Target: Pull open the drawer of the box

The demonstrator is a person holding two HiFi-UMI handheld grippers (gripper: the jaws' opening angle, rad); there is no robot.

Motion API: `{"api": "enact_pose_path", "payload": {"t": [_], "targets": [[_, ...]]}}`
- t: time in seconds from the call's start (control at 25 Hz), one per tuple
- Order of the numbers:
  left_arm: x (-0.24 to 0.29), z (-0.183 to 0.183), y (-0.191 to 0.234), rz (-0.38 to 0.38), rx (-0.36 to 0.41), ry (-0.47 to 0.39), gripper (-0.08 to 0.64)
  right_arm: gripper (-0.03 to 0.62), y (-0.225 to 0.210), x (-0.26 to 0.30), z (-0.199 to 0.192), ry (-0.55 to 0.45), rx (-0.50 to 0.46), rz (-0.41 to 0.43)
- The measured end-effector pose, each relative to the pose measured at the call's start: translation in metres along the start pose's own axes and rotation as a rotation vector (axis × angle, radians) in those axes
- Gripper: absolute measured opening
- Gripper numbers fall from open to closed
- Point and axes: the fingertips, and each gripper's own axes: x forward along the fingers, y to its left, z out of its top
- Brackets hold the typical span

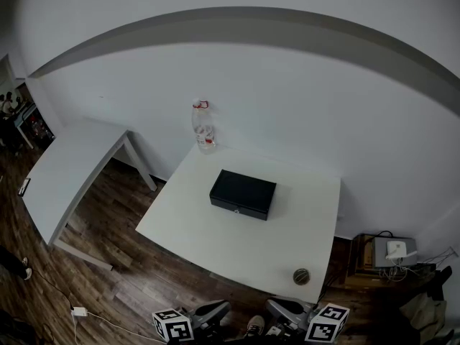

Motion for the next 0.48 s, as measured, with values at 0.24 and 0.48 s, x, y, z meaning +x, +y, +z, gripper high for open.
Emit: {"api": "enact_pose_path", "payload": {"t": [0.24,0.48], "targets": [[0.005,-0.002,-0.004,0.009,-0.001,-0.015,0.000,0.035,-0.025,-0.003,0.036,-0.044,-0.037,-0.035],[0.015,-0.003,-0.012,0.019,0.016,-0.035,0.000,0.068,-0.088,0.010,0.086,-0.050,-0.031,-0.099]]}}
